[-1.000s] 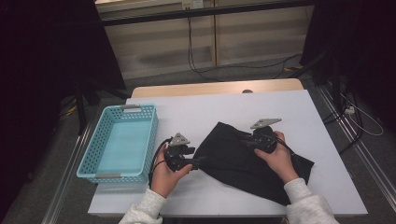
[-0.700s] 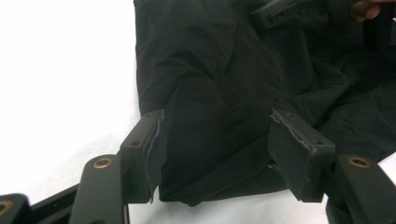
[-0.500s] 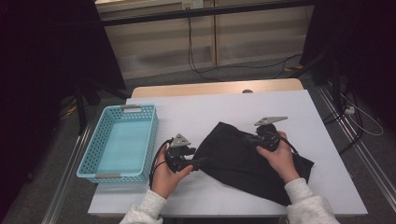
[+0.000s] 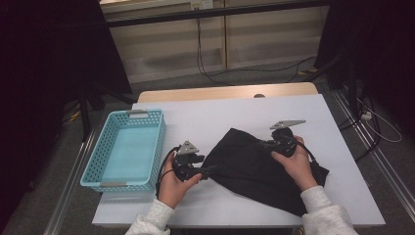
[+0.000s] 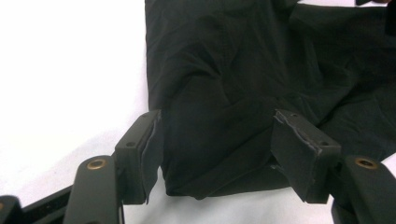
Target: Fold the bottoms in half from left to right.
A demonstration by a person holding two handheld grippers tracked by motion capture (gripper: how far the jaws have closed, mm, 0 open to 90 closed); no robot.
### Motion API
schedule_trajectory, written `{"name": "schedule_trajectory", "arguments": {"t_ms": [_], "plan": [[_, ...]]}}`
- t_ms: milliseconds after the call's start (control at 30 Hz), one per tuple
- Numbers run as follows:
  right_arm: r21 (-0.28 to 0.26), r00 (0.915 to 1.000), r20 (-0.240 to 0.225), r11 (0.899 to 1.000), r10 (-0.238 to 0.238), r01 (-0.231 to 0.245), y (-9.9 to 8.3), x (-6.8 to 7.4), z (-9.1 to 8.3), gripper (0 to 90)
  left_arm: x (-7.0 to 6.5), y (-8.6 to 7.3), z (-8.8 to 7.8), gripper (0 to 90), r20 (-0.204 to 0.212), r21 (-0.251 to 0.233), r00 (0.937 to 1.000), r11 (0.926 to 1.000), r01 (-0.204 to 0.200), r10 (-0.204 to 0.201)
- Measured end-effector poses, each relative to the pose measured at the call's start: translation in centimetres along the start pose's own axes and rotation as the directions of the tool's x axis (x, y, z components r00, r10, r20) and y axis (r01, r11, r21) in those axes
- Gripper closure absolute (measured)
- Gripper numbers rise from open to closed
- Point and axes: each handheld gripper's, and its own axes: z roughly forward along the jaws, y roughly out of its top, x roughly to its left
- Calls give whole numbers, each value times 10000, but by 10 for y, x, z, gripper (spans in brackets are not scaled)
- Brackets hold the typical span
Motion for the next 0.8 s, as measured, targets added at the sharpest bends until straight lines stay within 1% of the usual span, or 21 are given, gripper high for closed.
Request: {"name": "schedule_trajectory", "arguments": {"t_ms": [67,167,200,267,333,433,500,567,600,633,700,767,800], "plan": [[-216,9999,-117,9997,97,-99,3,0,-6,869,1,0,-1,352,-30,8,10000,10000,-7,7],[-444,9996,-267,9989,109,-121,8,3,-13,869,2,0,-2,352,-60,-20,10000,10000,45,-46],[-465,9995,-301,9989,91,-105,9,4,-15,869,2,0,-2,351,-103,-53,9999,10000,-16,15],[-451,9996,-260,9990,58,-70,9,5,-17,869,2,1,-3,350,-127,-59,9999,10000,-8,7],[-308,10000,-62,9995,-6,4,8,4,-18,869,3,1,-3,349,-122,-75,9999,10000,-20,19],[-378,9999,8,9992,145,-144,5,0,-21,868,4,1,-1,347,-135,-12,9999,10000,12,-13],[-309,9998,34,9993,187,-186,2,-1,-21,867,4,0,0,347,-157,12,9999,10000,-8,8],[-230,9999,16,9996,167,-166,-1,-2,-15,866,4,0,0,348,-144,9,9999,10000,41,-41],[-154,9998,62,9997,192,-191,-2,-2,-12,865,4,-1,1,348,-151,52,9999,10000,0,1],[-101,9998,129,9999,118,-116,-3,-3,-8,859,4,-1,1,347,-146,54,9999,10000,23,-22],[-52,9996,280,10000,37,-36,-6,-2,-1,828,4,-1,1,347,-128,99,9999,9999,42,-41],[167,9981,600,9998,-115,105,-8,-1,3,733,5,-1,1,347,-151,61,9999,10000,59,-58],[293,9956,880,9991,-317,292,-8,0,3,676,5,0,0,346,-136,52,9999,10000,60,-59]]}}
